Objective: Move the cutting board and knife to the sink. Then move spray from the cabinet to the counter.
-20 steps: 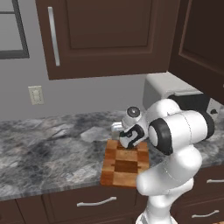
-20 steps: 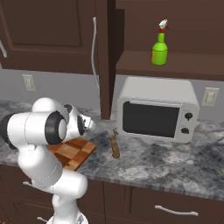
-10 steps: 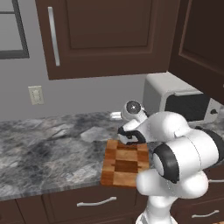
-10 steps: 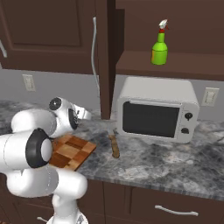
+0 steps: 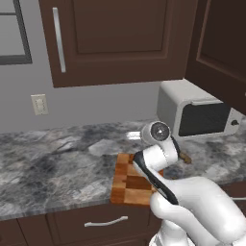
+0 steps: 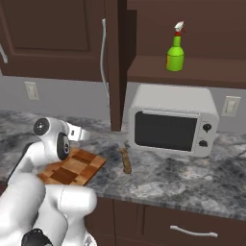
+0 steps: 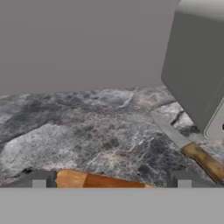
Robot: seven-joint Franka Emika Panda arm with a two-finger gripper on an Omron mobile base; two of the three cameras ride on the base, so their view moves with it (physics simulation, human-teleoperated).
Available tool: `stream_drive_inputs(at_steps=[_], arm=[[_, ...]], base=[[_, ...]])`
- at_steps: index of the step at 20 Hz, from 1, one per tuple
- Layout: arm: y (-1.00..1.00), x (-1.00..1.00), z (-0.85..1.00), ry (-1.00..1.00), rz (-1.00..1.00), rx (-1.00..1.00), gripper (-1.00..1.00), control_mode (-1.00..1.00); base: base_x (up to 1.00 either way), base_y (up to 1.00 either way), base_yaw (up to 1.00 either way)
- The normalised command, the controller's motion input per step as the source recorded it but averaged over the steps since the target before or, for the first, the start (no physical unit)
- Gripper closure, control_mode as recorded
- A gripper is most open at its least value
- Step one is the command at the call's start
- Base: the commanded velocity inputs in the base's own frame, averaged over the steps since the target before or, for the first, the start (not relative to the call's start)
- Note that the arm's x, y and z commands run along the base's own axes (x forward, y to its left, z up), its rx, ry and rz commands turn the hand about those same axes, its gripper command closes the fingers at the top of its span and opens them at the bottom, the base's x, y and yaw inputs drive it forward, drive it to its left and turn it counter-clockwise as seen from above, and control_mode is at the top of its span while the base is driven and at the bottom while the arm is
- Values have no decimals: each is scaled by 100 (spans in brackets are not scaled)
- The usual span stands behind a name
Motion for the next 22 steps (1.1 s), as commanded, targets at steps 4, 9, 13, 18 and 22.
stream_drive_inputs(at_steps=[4, 9, 13, 18, 22], arm=[[16, -100, 100, 21, 1, 0, -100, -100], [1, -100, 35, 40, 6, -4, -100, -100], [13, -95, -15, 36, 18, -16, -100, -100], [60, -58, -24, 25, 41, -27, -100, -100], [90, -45, -37, 6, 39, -42, -100, -100]], base=[[0, 0, 0], [0, 0, 0], [0, 0, 0], [0, 0, 0], [0, 0, 0]])
